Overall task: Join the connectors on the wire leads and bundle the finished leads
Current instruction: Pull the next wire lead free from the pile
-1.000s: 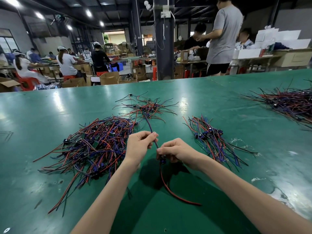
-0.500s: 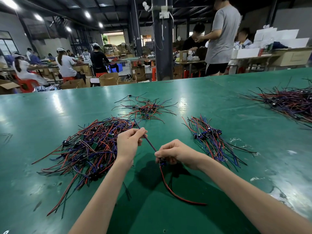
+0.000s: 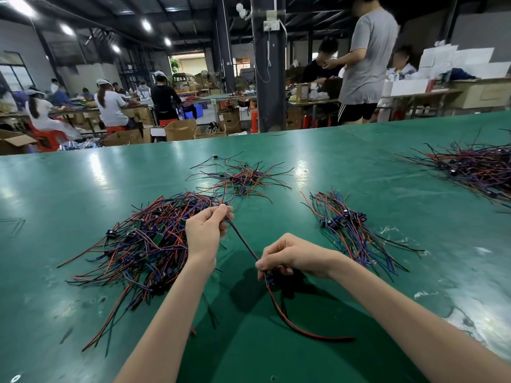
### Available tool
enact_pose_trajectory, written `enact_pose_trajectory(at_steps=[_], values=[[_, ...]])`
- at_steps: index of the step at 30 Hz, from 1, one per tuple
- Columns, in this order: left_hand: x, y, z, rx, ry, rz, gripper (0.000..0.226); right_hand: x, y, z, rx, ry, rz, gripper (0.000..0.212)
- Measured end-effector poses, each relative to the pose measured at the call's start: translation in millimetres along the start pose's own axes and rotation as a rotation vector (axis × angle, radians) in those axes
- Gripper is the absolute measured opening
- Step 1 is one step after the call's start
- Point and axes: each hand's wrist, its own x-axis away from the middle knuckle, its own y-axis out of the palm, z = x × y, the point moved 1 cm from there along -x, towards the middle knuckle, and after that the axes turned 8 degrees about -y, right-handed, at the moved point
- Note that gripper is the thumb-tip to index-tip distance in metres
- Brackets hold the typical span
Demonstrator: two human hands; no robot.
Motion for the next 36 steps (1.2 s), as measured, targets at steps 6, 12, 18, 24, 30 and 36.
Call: enact_pose_trajectory(at_steps=[6, 12, 18, 24, 30, 36], values=[[2.0, 5.5, -2.9, 0.004, -0.129, -0.102, 0.024, -1.8, -3.3, 2.3, 0.006, -0.012, 0.144, 0.019], [17.5, 19.3, -10.7, -0.197, -0.212, -0.347, 0.024, -6.9, -18.3, 1.9, -0.117, -0.093, 0.573, 0.022], [36.5, 32.9, -19.8, -0.284, -0.174, -0.545, 0.02, -7.9, -22.9, 5.0, -0.138, -0.099, 0.716, 0.025], [37.0, 33.1, -18.4, -0.252, -0.202, -0.568, 0.015, -9.2, -24.0, 5.0, -0.134, -0.098, 0.734, 0.024], [38.5, 31.6, -20.6, -0.285, -0.271, -0.637, 0.013, -8.5, -24.9, 6.6, -0.156, -0.062, 0.739, 0.023], [33.7, 32.0, -20.2, -0.232, -0.293, -0.553, 0.014, -11.1, -21.9, 7.8, -0.199, 0.013, 0.698, 0.024]])
